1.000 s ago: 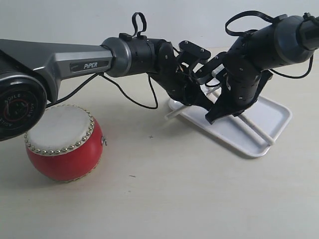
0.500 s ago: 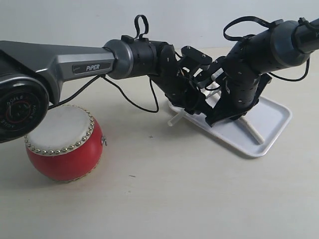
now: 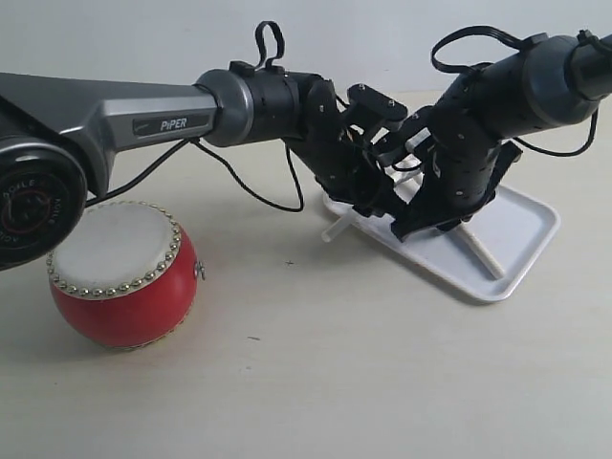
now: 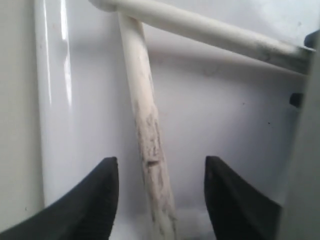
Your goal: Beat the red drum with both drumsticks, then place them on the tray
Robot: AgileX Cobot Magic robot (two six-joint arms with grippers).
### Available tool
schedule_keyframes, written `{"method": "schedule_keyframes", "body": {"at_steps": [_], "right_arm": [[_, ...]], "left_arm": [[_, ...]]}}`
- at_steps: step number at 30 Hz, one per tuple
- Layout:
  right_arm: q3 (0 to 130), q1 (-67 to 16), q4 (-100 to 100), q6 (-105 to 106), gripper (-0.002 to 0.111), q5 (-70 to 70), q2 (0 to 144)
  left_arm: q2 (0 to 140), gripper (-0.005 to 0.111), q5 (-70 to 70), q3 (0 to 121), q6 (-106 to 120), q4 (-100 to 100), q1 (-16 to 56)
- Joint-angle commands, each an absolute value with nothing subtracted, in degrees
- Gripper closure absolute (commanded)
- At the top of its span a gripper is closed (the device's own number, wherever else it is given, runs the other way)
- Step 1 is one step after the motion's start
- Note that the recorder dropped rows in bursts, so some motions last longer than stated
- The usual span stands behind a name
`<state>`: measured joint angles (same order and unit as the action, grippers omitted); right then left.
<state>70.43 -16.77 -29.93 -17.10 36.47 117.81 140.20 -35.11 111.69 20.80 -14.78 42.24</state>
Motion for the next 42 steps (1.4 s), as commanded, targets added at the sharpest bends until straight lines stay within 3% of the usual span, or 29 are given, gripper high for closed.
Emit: {"method": "schedule_keyframes", "body": {"at_steps": [1,23,25,29,30,42], "right_arm": [[71.22,-17.32,-25.72,-15.48,0.074,31.46,112.55],[71.22,-17.32,-22.90,-13.94,0.079,34.22,101.07],[71.22,-17.32,-22.43,-13.51,0.081,33.70,100.36],[71.22,-17.32,-19.98,-12.50,0.103,31.73,96.51],[71.22,-17.32,-18.31,-11.13,0.108,31.42,95.03],[66.89,-17.32,-7.73,-2.58,0.108,31.62,73.70]], "left_arm": [[137.13,0.055,-37.32,111.21,21.91,-15.62,44.47],[127.28,0.056,-43.17,111.21,18.22,-13.42,44.44],[126.23,0.063,-43.76,111.21,14.88,-10.68,44.33],[122.94,0.107,-46.46,111.21,11.32,-6.69,44.07],[121.79,0.106,-47.51,111.21,11.32,-6.11,44.07],[106.26,0.107,-54.00,110.28,10.10,-5.91,47.71]]}}
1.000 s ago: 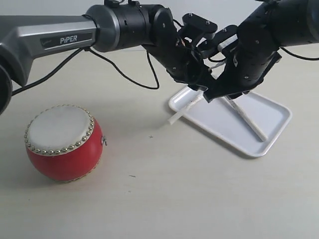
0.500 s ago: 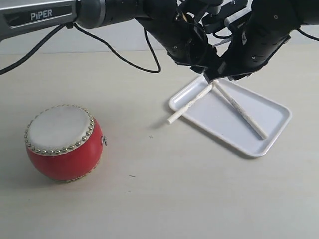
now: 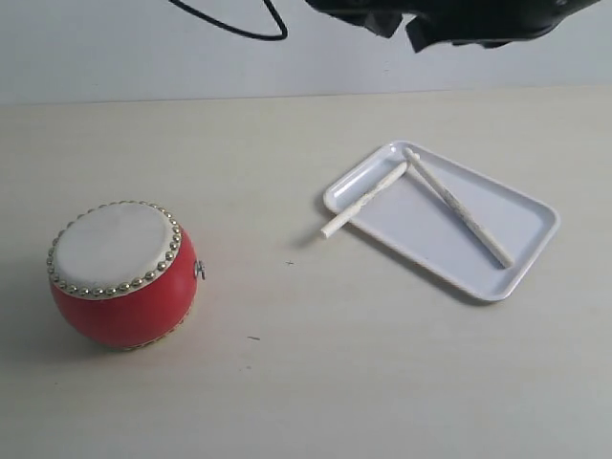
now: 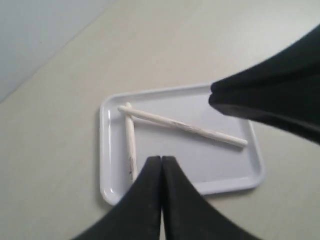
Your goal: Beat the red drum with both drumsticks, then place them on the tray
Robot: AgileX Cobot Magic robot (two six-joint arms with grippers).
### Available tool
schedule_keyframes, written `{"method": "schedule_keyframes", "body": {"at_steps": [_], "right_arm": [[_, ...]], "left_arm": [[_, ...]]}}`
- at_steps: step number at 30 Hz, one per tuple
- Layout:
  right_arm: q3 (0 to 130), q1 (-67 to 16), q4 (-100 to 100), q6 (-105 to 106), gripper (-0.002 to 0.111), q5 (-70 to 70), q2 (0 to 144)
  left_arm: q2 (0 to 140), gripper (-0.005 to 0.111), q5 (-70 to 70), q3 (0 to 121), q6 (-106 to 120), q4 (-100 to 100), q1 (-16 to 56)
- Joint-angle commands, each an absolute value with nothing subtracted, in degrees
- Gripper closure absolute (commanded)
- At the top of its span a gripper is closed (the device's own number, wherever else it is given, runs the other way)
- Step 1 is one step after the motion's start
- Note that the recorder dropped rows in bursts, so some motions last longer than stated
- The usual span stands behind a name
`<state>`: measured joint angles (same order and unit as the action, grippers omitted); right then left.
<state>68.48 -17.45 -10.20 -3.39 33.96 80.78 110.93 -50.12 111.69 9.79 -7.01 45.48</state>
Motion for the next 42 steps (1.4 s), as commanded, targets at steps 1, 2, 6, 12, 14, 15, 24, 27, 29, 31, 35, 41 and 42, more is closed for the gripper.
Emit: {"method": "schedule_keyframes", "body": {"at_steps": [1,2,6,12,14,15,24,27,29,31,35,41,42], "right_arm": [[66.34,-17.32,-7.50,-2.58,0.108,31.62,71.58],[65.55,-17.32,-7.35,-2.58,0.108,31.62,69.35],[63.69,-17.32,-5.60,-2.66,0.108,31.62,61.04],[60.62,-17.32,-1.47,-2.66,0.108,28.82,49.09],[58.69,-17.32,-0.58,-2.55,0.108,27.78,45.27],[57.87,-17.32,0.00,-2.55,0.108,27.65,43.74],[41.74,-17.32,9.58,0.87,0.108,17.74,23.53],[35.91,-17.32,17.68,8.48,0.108,15.79,17.67],[31.82,-17.32,23.82,12.93,0.108,15.64,13.78],[26.77,-17.32,30.47,19.35,0.108,13.69,9.44],[16.69,-17.32,44.44,31.48,0.108,9.55,2.62],[5.94,-17.32,60.85,48.35,0.108,9.23,0.00],[4.76,-17.32,63.39,50.83,0.108,9.23,0.00]], "left_arm": [[104.43,0.107,-53.86,109.42,10.10,-5.73,48.45],[102.43,0.107,-53.65,108.48,9.82,-5.16,49.21],[94.84,0.107,-53.07,104.34,5.68,0.91,52.19],[83.00,0.107,-51.26,92.31,-7.40,17.57,57.75],[78.85,0.107,-50.08,86.78,-12.32,23.38,59.36],[76.69,0.107,-49.30,84.46,-14.14,25.20,59.99],[49.06,0.107,-25.02,48.95,-39.43,43.68,65.70],[37.48,0.107,-25.02,38.42,-51.27,52.95,65.70],[29.47,0.107,-24.87,31.08,-57.24,56.51,65.70],[21.31,0.107,-20.22,24.42,-61.74,59.42,65.70],[10.53,0.107,-19.12,16.91,-66.41,63.13,65.37],[5.28,0.107,-18.84,11.63,-67.49,63.59,62.91],[5.28,0.107,-18.71,11.08,-67.72,63.70,62.55]]}}
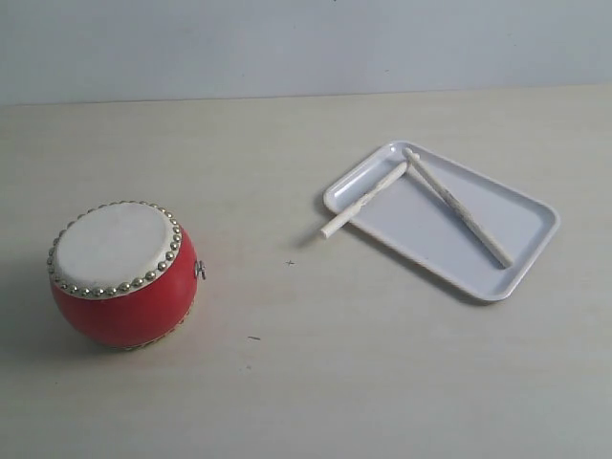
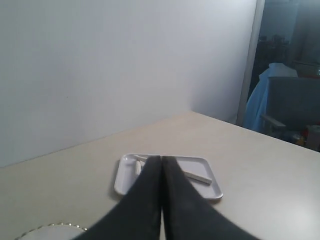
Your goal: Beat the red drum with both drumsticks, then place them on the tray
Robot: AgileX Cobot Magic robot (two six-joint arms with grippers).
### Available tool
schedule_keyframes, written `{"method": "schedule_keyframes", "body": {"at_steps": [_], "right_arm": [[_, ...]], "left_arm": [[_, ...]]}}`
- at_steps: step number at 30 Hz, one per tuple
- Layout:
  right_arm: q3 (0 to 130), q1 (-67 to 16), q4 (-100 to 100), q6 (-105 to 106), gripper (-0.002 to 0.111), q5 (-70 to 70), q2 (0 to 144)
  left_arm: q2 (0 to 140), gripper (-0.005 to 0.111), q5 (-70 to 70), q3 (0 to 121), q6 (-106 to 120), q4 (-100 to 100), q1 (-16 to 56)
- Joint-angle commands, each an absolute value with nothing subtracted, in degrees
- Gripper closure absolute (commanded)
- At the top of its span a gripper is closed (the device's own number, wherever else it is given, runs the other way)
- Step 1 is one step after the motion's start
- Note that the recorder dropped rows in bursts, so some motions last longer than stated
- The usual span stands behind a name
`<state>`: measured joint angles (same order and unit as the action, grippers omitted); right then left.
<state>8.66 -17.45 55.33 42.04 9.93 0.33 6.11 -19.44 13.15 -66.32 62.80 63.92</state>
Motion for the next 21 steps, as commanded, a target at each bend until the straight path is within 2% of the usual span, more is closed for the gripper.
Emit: {"method": "schedule_keyframes", "body": {"at_steps": [1,4,10,21], "right_arm": [[3.01,-17.32,68.14,55.45,0.108,9.37,0.00],[0.00,-17.32,75.29,63.38,0.108,9.51,0.00],[0.00,-17.32,73.35,64.47,0.108,11.61,0.00],[0.00,-17.32,73.46,63.80,0.108,18.54,0.00]], "left_arm": [[5.28,0.107,-18.71,10.03,-67.88,64.02,61.69],[5.28,0.107,-18.45,7.44,-68.80,64.02,60.18],[5.28,0.107,-16.90,0.47,-70.73,64.02,59.31],[5.28,0.107,-17.39,0.00,-75.65,60.68,59.31]]}}
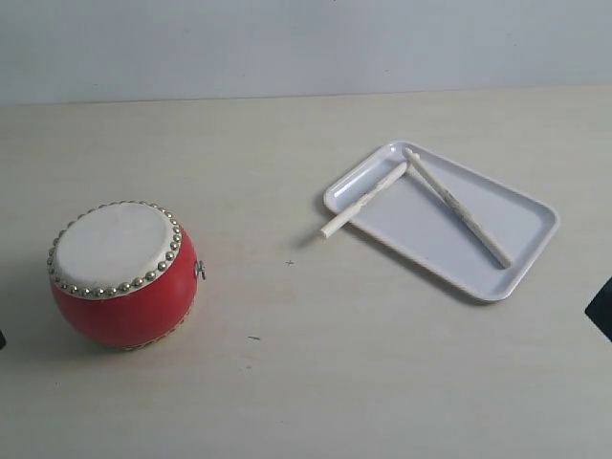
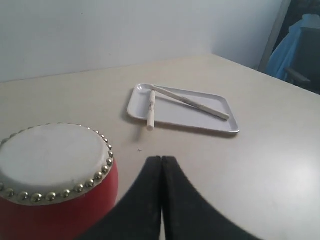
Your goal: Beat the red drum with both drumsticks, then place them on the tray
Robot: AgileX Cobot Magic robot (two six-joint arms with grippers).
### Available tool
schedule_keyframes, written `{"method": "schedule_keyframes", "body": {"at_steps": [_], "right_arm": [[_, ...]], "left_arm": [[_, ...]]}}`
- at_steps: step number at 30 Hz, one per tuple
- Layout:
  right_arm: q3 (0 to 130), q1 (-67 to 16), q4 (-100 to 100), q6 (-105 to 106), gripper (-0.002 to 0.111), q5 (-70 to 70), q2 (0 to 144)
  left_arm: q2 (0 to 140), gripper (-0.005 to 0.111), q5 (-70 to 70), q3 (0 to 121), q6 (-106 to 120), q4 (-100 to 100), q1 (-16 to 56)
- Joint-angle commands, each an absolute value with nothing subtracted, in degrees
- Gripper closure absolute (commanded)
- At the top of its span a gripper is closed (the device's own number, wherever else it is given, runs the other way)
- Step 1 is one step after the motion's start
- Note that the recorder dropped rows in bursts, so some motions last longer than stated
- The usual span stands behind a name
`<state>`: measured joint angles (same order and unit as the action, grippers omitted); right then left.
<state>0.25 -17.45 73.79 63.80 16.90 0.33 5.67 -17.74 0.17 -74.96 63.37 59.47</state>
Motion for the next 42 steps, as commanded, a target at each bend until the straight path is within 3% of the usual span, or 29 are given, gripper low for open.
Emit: {"method": "schedule_keyframes", "body": {"at_steps": [1,6,23,25,29,32,42], "right_arm": [[0.00,-17.32,73.46,63.91,0.108,18.55,0.00],[0.00,-17.32,73.46,63.91,0.108,18.55,0.00],[0.00,-17.32,73.58,64.01,0.108,18.55,0.00],[0.00,-17.32,73.58,64.01,0.108,18.55,0.00],[0.00,-17.32,73.58,64.01,0.108,18.55,0.00],[0.00,-17.32,73.58,64.01,0.108,18.55,0.00],[0.00,-17.32,73.58,64.01,0.108,18.55,0.00]], "left_arm": [[5.28,0.107,-17.39,0.00,-75.65,59.36,59.31],[5.28,0.107,-17.26,0.00,-75.58,48.12,59.31],[5.28,0.107,-17.63,0.00,-74.04,47.88,59.31],[5.28,0.107,-18.05,0.00,-61.80,42.73,59.14],[5.28,0.107,-16.39,0.00,-13.94,11.96,56.48],[5.28,0.107,-13.10,0.00,7.18,-5.19,53.96],[4.15,0.107,-15.14,0.00,9.94,-9.49,48.48]]}}
